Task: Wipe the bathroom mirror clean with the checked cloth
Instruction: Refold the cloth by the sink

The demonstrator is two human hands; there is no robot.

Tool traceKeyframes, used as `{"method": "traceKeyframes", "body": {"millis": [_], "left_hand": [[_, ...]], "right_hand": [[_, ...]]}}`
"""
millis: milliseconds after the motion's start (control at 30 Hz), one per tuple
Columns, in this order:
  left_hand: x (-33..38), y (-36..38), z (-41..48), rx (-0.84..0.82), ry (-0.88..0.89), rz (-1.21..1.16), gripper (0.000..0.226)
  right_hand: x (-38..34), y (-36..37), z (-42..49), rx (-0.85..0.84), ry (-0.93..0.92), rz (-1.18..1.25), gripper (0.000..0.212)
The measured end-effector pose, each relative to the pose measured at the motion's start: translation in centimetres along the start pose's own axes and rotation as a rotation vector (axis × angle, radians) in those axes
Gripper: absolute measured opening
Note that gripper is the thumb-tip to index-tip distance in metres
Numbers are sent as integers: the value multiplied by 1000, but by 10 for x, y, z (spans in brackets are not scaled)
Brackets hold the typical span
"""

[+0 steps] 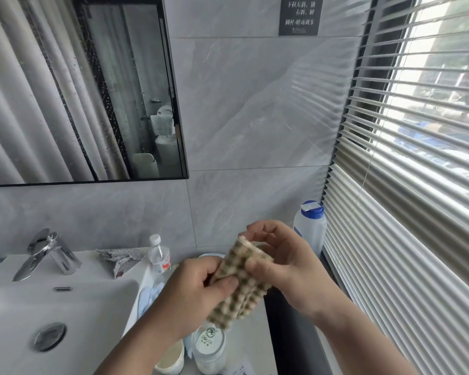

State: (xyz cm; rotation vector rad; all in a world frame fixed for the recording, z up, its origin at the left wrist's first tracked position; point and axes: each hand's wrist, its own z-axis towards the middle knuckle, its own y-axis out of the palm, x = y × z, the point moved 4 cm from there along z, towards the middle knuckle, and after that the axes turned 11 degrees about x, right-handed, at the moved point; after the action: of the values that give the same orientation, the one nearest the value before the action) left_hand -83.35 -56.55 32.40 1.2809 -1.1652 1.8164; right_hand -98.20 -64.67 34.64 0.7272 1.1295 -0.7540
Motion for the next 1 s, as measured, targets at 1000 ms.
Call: {"method": "traceKeyframes", "body": {"millis": [1000], "left_hand": [[26,3,0,224,283,127,7]], "right_hand": [[-22,-1,-3,322,-417,-531,10]]}}
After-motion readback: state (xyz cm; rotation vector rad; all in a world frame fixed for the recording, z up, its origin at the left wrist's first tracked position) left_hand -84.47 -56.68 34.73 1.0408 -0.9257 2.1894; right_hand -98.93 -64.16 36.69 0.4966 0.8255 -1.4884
